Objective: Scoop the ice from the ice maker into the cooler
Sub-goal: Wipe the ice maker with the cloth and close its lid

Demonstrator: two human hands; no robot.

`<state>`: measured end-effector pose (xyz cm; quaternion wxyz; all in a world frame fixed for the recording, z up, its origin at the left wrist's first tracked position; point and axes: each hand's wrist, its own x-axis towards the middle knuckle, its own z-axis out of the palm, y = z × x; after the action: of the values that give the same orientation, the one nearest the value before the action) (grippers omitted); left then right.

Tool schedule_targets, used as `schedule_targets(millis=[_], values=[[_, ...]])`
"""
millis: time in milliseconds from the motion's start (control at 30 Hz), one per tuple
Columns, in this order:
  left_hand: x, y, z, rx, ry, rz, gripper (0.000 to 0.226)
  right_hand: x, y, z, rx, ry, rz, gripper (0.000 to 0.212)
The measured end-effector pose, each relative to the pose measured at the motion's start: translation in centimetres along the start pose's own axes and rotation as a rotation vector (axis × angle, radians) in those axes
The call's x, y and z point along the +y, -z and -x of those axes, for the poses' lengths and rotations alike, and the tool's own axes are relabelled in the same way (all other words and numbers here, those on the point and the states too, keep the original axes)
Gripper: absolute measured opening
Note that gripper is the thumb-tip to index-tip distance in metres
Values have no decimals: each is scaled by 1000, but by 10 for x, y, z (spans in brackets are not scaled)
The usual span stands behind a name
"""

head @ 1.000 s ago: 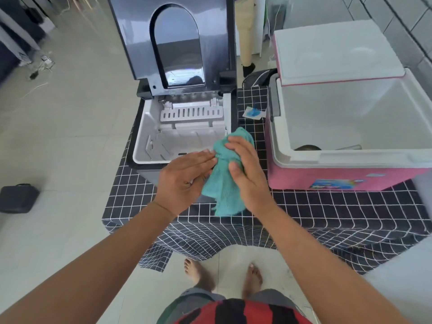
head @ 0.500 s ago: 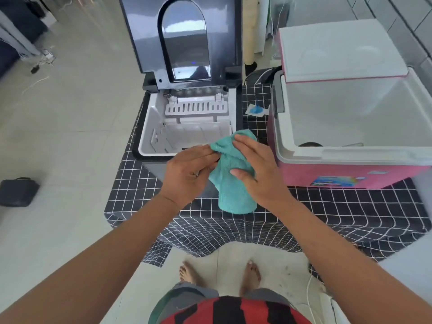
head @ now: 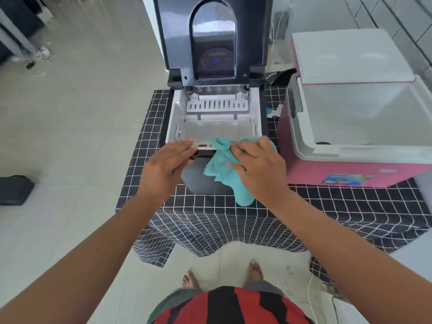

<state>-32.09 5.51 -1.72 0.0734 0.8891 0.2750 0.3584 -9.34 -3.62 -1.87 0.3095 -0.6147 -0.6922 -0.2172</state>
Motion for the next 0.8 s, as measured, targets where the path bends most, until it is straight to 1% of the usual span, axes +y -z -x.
schedule_targets(millis=[67, 133, 200, 267, 367, 433, 533, 667, 767, 800], values=[[-7, 4, 0, -9, -19, 24, 28, -22, -6, -7, -31, 45, 87, 30], [-14, 6, 0, -20, -48, 34, 27, -37, -9, -12, -40, 93, 106, 23], [-21, 5, 0, -20, -71, 55, 27, -32, -7, -7, -46, 92, 119, 26], [-28, 5, 1, -5, -98, 67, 28, -10, -3, 7, -66, 73, 118, 33], [-34, 6, 1, 23, -129, 60, 30, 14, -1, 25, -116, 40, 6, 39], [-36, 3, 2, 38, -129, 73, 28, 5, -6, 27, -96, -21, -11, 41], [-35, 0, 4, 54, -97, 68, 21, -33, -22, 20, -52, -109, 63, 39], [-33, 3, 4, 57, -116, 27, 16, -72, -41, 2, -71, -133, 110, 40], [-33, 4, 3, 46, -124, 43, 15, -58, -31, 5, -128, -69, 151, 39], [-33, 4, 3, 37, -118, 55, 19, -46, -25, 10, -131, -68, 170, 39]])
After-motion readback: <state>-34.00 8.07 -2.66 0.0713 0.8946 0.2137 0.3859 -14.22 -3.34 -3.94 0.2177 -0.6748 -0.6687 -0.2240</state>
